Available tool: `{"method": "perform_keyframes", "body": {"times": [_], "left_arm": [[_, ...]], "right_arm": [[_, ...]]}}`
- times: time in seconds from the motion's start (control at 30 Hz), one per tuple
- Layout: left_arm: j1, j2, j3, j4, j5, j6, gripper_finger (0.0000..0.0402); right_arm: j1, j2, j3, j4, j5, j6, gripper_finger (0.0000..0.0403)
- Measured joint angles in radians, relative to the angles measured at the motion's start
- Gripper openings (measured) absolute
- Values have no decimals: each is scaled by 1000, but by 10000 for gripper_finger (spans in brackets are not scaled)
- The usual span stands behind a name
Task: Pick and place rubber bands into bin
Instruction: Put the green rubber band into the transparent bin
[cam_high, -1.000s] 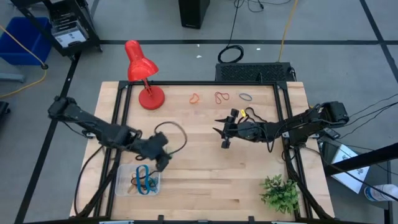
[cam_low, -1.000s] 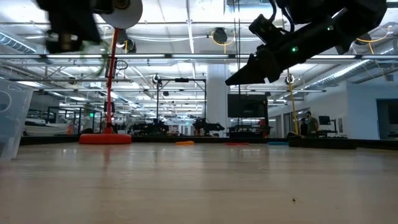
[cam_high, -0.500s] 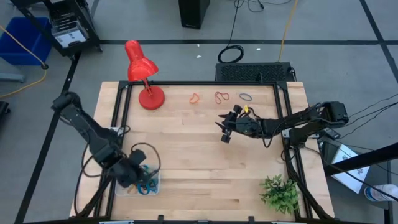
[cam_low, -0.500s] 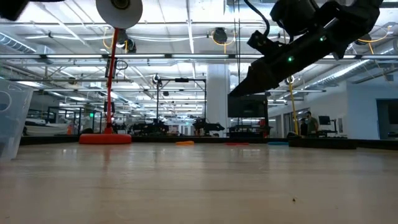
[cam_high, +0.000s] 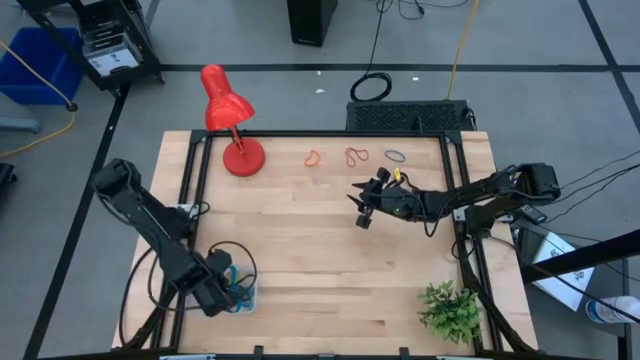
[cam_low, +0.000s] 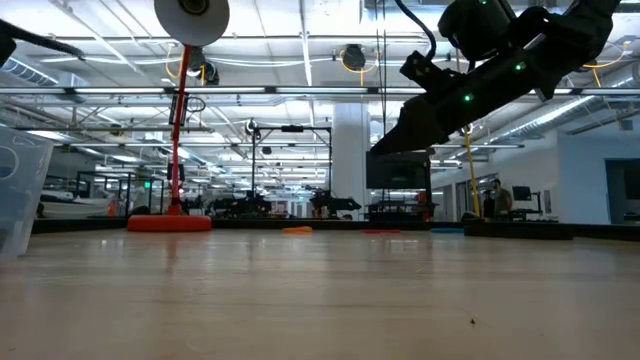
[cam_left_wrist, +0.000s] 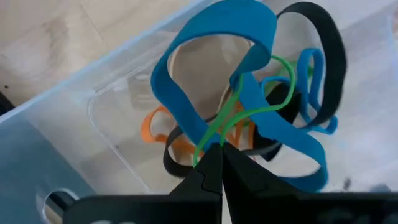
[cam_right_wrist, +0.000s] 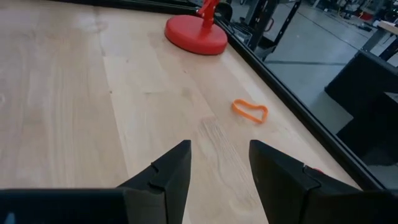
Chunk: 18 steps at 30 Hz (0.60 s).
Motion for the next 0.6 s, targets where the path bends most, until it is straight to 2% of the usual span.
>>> {"method": "perform_keyframes", "body": {"times": [0.2,0.43,0.6], "left_arm": [[2,16,0,8,-2,0,6],[19,15,0,25,-6,3,7],[26,15,0,29,-33,25,8]], "right_arm": [[0,0,0,-1,-5,0,155],[1,0,0,7,-129,-3,155],[0,0,0,7,-132,-5,155]]}}
